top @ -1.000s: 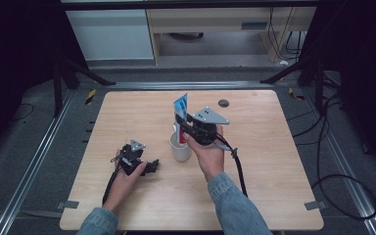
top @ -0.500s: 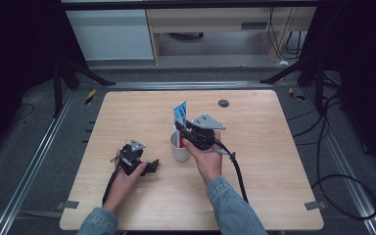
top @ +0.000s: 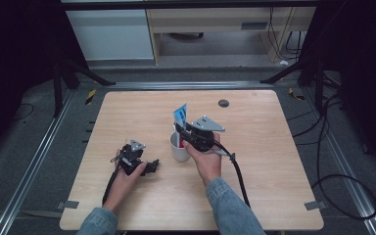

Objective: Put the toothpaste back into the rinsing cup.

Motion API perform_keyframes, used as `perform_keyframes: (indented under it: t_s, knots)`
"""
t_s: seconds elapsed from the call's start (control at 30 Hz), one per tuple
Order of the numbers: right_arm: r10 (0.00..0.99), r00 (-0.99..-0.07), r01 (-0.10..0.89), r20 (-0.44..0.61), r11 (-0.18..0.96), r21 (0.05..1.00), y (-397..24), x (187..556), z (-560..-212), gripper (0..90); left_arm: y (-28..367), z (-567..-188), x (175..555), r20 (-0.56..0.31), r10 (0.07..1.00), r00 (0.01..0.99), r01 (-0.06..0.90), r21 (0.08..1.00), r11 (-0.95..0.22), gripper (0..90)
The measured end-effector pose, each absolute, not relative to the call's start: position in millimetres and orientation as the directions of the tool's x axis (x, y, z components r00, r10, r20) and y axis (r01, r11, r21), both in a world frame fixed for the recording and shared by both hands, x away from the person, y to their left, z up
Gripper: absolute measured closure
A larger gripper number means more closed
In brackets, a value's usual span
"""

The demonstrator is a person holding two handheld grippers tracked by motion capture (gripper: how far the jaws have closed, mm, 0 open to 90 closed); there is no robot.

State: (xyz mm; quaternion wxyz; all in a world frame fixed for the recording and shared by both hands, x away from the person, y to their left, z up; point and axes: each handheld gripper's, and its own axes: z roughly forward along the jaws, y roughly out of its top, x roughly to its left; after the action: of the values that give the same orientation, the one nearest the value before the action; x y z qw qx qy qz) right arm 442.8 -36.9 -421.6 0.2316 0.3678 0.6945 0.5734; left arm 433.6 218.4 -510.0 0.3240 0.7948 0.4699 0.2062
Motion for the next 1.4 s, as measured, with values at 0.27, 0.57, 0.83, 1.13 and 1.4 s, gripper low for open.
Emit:
perform_keyframes:
  t_s: [0.27, 0.57, 0.83, 1.13, 1.4]
  knots:
    - [0.775, -0.622, 0.255, 0.111, 0.066, 0.965, -37, 444, -425, 72.5, 218, -510, 434, 0.023, 0.881, 0.473, 0.613, 0.709, -0.348, 0.0]
    - [0.776, -0.615, 0.282, 0.142, 0.049, 0.958, -38, 445, -432, 72.5, 218, -510, 434, 0.023, 0.881, 0.473, 0.613, 0.709, -0.348, 0.0]
    - [0.774, -0.615, 0.289, 0.150, 0.043, 0.956, -38, 445, -432, 72.4, 218, -510, 434, 0.023, 0.881, 0.473, 0.613, 0.709, -0.348, 0.0]
    - [0.770, -0.615, 0.303, 0.167, 0.035, 0.952, -38, 446, -434, 72.3, 218, -510, 434, 0.023, 0.881, 0.473, 0.614, 0.709, -0.348, 0.0]
    - [0.767, -0.617, 0.316, 0.178, 0.035, 0.948, -37, 447, -435, 72.2, 218, -510, 434, 0.023, 0.881, 0.473, 0.613, 0.709, -0.348, 0.0]
